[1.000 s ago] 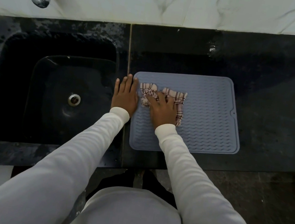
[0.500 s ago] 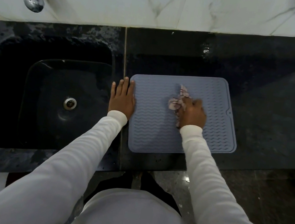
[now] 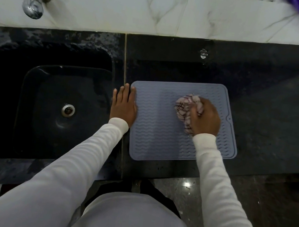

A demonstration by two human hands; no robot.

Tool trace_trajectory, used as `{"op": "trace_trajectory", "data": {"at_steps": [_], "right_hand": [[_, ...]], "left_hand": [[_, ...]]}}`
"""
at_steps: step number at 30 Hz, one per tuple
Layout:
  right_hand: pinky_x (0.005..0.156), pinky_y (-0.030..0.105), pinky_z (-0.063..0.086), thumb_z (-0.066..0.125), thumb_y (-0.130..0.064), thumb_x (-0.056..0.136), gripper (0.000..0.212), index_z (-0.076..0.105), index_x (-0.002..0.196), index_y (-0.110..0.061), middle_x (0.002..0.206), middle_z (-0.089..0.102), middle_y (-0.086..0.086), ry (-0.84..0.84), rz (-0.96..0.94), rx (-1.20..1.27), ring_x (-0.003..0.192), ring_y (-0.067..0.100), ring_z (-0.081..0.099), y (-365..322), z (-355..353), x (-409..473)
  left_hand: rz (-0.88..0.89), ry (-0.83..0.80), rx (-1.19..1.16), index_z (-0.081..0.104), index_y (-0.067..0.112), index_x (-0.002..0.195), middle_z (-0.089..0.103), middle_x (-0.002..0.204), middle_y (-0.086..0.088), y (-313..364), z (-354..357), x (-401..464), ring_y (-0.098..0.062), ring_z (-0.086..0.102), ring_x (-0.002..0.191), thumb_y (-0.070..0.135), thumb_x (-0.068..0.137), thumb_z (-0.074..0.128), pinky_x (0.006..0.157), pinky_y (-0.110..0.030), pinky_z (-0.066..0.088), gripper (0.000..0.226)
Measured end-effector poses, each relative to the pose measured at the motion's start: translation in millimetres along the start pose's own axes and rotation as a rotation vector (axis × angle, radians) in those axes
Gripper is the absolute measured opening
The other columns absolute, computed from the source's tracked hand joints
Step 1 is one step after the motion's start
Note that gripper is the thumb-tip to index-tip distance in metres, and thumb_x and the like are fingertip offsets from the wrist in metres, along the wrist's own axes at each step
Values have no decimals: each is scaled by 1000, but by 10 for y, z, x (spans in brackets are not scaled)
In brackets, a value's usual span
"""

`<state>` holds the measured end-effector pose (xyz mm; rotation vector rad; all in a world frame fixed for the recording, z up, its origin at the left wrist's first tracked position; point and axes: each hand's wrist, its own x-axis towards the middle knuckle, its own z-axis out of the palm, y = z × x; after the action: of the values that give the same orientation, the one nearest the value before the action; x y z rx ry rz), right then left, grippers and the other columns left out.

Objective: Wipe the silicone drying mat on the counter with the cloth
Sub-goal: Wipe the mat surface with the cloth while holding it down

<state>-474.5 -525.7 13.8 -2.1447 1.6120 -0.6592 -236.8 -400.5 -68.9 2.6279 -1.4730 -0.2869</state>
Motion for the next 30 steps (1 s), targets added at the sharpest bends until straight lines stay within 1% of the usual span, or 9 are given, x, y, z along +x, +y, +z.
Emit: {"op": "trace_trajectory", "data": {"at_steps": [2, 4, 7, 11, 14, 19, 23, 27, 30], "right_hand": [[87, 36, 47, 58, -39, 89, 35, 61, 119, -21, 110, 67, 5, -47, -153, -14, 99, 26, 61, -342, 123, -134], [98, 48, 39, 47, -49, 90, 44, 54, 128, -28, 125, 57, 8, -178, -274, -242, 115, 33, 51, -593, 435, -328], [105, 65, 25, 41, -53, 94, 47, 43, 139, -39, 150, 35, 10, -308, -226, -392, 138, 41, 26, -619, 917, -608], [92, 63, 42, 62, -36, 88, 47, 51, 134, -30, 133, 52, 15, -286, -272, -520, 119, 47, 47, -591, 944, -590], [68, 54, 55, 68, -18, 82, 41, 58, 122, -16, 118, 55, 24, -367, -319, -473, 96, 45, 59, -694, 869, -559], [51, 46, 53, 76, -9, 71, 39, 65, 108, -9, 111, 57, 29, -390, -266, -454, 65, 42, 63, -604, 705, -346], [57, 50, 53, 64, -11, 83, 30, 63, 112, -8, 113, 53, 32, -358, -148, -442, 68, 43, 62, -126, 474, -89], [73, 46, 51, 51, -25, 93, 34, 56, 126, -19, 123, 46, 23, -345, -119, -555, 85, 41, 62, 295, 169, 241], [79, 48, 52, 51, -37, 94, 36, 54, 128, -25, 128, 41, 19, -340, 43, -597, 89, 42, 62, 639, -141, 471]], "left_hand": [[5, -1, 0, 10, 15, 157, 12, 163, -16, 11, -5, -5, -30, 10, 151, 34, 101, 18, 123, -48, -1, 59], [8, -1, -3, 11, 14, 156, 12, 163, -15, 14, -17, -4, -30, 10, 151, 34, 101, 23, 123, -49, -1, 60], [12, -7, 24, 10, 13, 156, 12, 163, -15, 12, -56, -2, -30, 10, 150, 35, 100, 25, 122, -49, -3, 62], [8, -20, 44, 5, 14, 157, 7, 164, -14, 21, -61, -20, -30, 8, 151, 35, 102, 29, 122, -48, -6, 63], [11, -21, 46, 5, 14, 157, 8, 164, -14, 23, -61, -24, -31, 9, 151, 34, 103, 32, 122, -49, -4, 64], [13, -22, 25, 6, 15, 157, 10, 164, -12, 9, -75, -33, -31, 10, 151, 32, 103, 29, 122, -49, -6, 61], [6, 0, 16, 9, 15, 157, 12, 164, -11, 7, -83, -46, -30, 11, 151, 32, 104, 25, 122, -49, -5, 58], [12, 4, 26, 8, 15, 158, 11, 164, -11, 4, -75, -45, -30, 11, 151, 32, 105, 24, 122, -48, -6, 58], [11, 11, 33, 7, 15, 157, 11, 164, -11, 4, -55, -49, -30, 11, 151, 32, 105, 23, 122, -49, -4, 58]]}}
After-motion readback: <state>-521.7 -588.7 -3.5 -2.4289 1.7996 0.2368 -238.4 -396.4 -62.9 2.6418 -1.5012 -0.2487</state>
